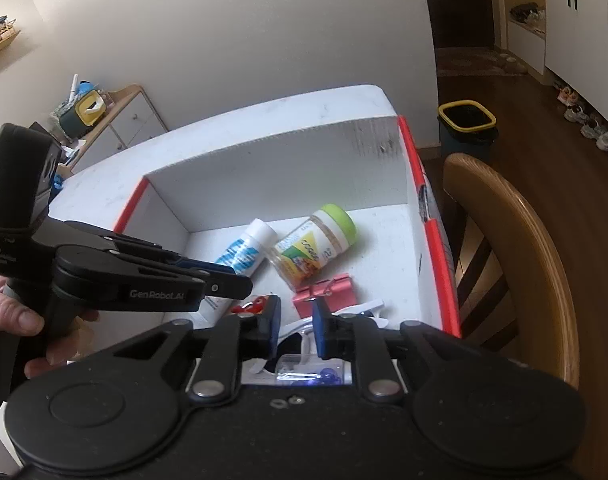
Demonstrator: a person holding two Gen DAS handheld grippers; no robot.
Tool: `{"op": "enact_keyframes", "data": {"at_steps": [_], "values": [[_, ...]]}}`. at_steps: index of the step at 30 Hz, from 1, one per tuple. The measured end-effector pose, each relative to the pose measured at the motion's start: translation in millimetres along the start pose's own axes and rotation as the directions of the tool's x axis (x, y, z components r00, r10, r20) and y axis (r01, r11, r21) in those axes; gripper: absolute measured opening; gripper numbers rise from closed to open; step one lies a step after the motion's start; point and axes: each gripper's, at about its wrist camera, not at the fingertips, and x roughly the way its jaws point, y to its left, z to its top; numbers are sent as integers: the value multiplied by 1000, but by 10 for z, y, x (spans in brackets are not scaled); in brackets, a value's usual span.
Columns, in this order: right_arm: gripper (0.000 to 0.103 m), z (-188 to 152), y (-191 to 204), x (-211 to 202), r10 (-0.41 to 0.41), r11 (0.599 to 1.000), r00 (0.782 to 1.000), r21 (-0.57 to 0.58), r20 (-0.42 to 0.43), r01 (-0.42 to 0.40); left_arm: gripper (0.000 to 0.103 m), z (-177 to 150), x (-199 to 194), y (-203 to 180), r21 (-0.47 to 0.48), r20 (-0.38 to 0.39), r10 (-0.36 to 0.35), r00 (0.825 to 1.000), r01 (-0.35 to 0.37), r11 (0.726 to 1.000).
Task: Organize rigid objects
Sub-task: 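Lower the keychain and scissors into the box and open both grippers, then withdraw both grippers from the box back over the table items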
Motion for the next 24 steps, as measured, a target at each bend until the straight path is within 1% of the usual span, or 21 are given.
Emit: {"op": "enact_keyframes", "data": {"at_steps": [3,5,9,11,15,18,20,22,24], "values": [[22,1,50,-51,6,1000,1000,-9,10,-6,16,-42,-113,-15,-2,26,-4,1000,4,1000],[27,-2,90,-83,6,1000,1000,-18,16,-6,16,-69,-192,-21,-4,44,-9,999,9,1000],[33,-1,163,-132,8,999,1000,-31,21,-8,16,-122,-348,-30,0,81,-6,997,6,1000],[37,2,200,-150,5,999,1000,-38,26,-4,16,-151,-431,-25,0,102,-6,995,7,1000],[42,2,285,-196,1,999,999,-54,38,1,16,-230,-595,-9,-1,144,9,989,-9,1000],[45,-2,358,-225,-1,998,999,-66,47,4,16,-294,-698,23,-4,164,6,986,-5,1000],[50,-9,408,-244,-3,997,999,-73,53,6,16,-340,-768,50,-6,177,8,984,-7,1000],[52,-13,461,-263,-1,997,998,-79,58,5,16,-384,-834,83,-7,186,9,982,-8,1000],[54,-12,520,-276,1,996,998,-86,62,5,19,-436,-898,123,-8,198,17,980,-16,1000]]}}
